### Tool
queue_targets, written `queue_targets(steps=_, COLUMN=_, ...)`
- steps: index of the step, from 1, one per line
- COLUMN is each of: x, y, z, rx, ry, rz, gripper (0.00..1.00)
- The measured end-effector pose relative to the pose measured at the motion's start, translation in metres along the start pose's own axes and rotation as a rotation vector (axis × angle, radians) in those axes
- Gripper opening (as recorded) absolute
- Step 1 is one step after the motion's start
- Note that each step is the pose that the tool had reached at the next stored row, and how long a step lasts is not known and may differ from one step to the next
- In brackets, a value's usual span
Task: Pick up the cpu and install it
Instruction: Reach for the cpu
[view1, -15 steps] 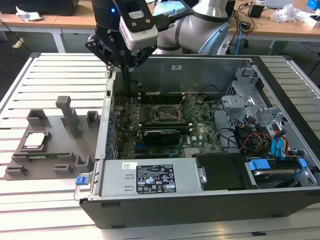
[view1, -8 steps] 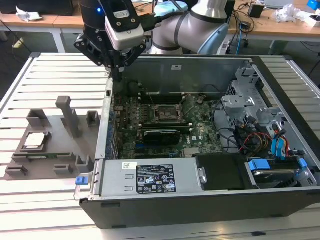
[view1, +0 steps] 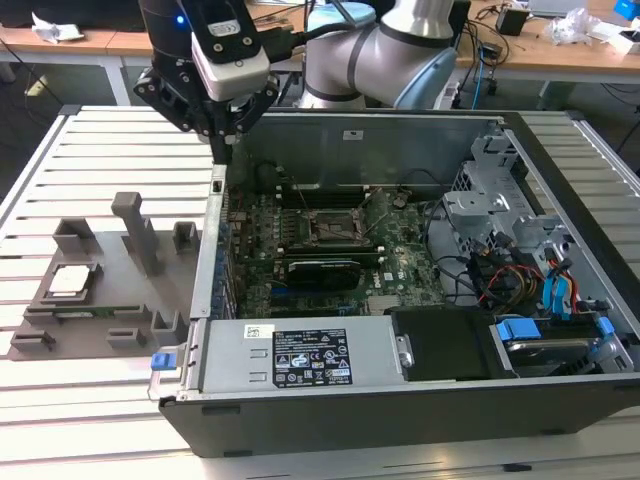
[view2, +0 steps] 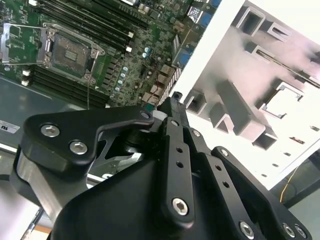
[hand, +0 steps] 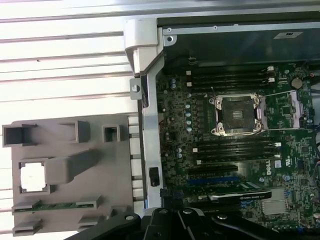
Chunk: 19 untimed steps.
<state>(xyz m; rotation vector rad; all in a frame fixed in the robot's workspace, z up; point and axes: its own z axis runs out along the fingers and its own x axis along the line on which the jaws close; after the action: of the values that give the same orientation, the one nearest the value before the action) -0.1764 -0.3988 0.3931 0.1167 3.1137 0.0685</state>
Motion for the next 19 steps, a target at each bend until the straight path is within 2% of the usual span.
queue_targets(steps=19, x=0.0305, y=-0.0023, z=-0.0008, rx=0.0, ry=0.0, rz=0.0, gripper=0.11)
